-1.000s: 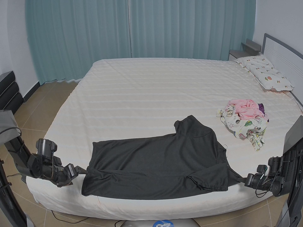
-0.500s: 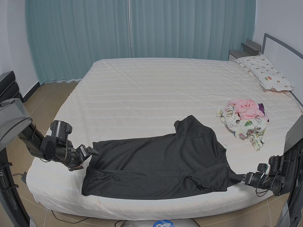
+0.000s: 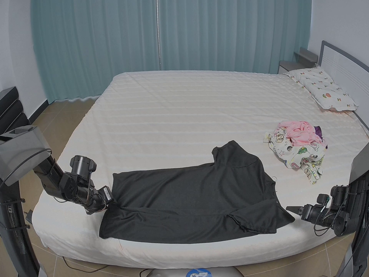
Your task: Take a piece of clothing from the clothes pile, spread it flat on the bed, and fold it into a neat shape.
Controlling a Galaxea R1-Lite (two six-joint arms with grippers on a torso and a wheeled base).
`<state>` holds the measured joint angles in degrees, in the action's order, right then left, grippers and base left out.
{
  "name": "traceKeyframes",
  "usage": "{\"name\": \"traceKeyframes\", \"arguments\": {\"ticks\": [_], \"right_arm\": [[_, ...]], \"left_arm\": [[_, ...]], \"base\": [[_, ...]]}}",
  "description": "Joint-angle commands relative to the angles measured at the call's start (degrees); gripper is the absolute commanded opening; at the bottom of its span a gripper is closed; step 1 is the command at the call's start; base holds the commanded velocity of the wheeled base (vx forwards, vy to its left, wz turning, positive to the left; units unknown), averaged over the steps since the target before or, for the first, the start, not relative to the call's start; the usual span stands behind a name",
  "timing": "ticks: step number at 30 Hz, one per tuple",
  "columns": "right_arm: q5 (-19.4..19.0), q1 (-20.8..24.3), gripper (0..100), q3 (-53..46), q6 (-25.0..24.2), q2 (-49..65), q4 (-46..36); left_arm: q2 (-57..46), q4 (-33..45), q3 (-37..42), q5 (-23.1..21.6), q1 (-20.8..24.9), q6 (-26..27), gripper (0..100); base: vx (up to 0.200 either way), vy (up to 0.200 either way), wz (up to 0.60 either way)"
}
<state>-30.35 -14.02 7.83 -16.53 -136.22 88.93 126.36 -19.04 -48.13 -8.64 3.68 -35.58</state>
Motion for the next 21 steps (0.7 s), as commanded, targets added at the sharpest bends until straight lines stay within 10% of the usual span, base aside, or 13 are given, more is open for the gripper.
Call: {"name": "traceKeyframes", "arguments": {"ticks": [1,21], "right_arm": [[-0.06,0.57,100,0.00,-0.34,3.06,0.89],[1.44,14.02,100,20.12,-7.11,-1.33,-10.00]], "left_arm": [[1.09,-0.03,-0.56,1.17,0.01,0.08,0],[0.65,0.15,-0.56,1.44,-0.43,-2.38,0]], "base": [[0.000,0.000,0.00],[0.000,0.000,0.00]]}}
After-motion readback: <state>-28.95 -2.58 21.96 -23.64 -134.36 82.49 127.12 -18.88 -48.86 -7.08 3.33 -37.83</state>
